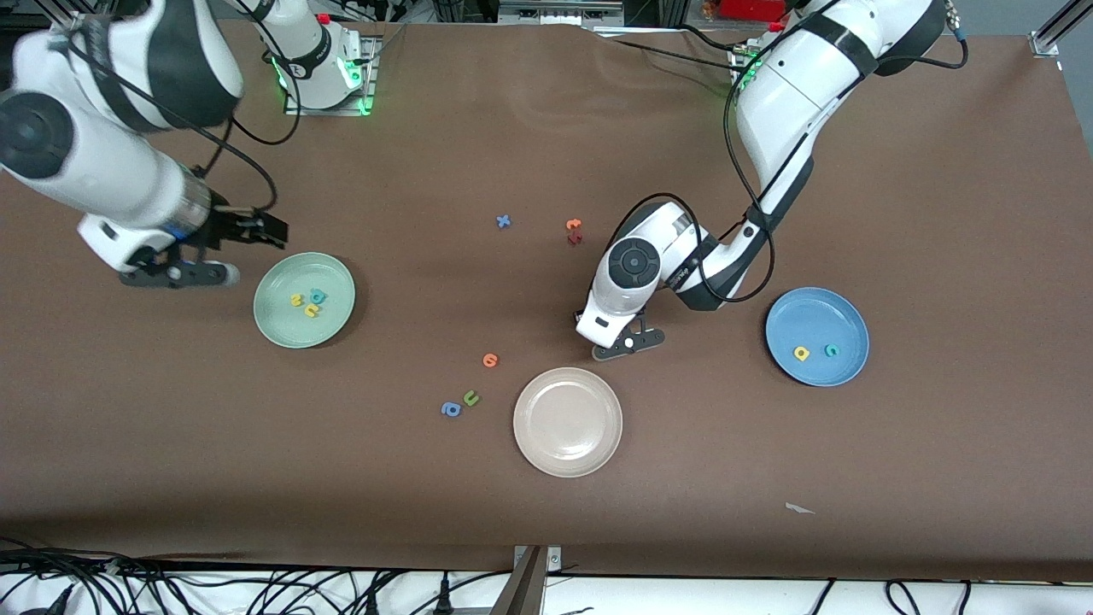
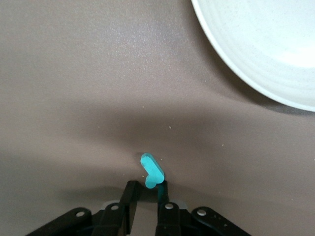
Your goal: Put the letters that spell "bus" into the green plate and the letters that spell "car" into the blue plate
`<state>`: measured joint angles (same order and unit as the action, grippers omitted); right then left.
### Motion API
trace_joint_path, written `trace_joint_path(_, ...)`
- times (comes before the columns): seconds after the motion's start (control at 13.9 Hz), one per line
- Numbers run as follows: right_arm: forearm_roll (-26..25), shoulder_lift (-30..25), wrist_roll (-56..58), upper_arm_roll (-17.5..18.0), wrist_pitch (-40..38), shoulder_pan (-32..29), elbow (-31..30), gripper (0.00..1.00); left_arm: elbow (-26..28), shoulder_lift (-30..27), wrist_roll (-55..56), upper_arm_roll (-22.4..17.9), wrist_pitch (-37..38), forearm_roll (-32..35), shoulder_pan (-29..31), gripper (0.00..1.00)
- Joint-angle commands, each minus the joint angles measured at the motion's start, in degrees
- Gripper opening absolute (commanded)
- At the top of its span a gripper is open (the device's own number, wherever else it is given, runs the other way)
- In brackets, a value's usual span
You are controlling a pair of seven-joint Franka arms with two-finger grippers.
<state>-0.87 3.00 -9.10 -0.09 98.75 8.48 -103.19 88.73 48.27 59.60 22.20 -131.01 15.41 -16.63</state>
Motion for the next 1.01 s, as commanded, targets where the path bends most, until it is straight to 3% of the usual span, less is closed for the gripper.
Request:
trace_joint_path(0.0, -0.01, -5.72, -0.84, 1.15, -2.40, -4.08, -0.02, 1.00, -1.28, 1.30, -0.19, -0.31, 0.05, -1.35, -0.25, 0.20)
trace_joint_path(0.29, -2.31, -5.38, 0.39, 0.88, -10.74, -5.31, 9.74, 1.00, -1.28, 1.30, -0.45, -0.31, 0.05, -1.34, -0.16, 0.13)
trace_joint_path(0.58, 2.34, -3.80, 0.48, 1.05, -10.86, -8.20, 10.46, 1.00, -1.28, 1.21, -0.89, -0.31, 0.05, -1.26, -0.07, 0.08)
trace_joint_path(0.87, 0.69, -3.71, 0.74, 1.23, -10.60, -8.12, 11.07, 1.00, -1.28, 1.21, -0.98, -0.31, 0.05, -0.82, 0.02, 0.07)
trace_joint_path(0.94, 0.43, -3.71, 0.48, 1.32, -10.60, -8.12, 11.95, 1.00, -1.28, 1.13, -1.06, -0.31, 0.05, -0.73, 0.10, 0.12)
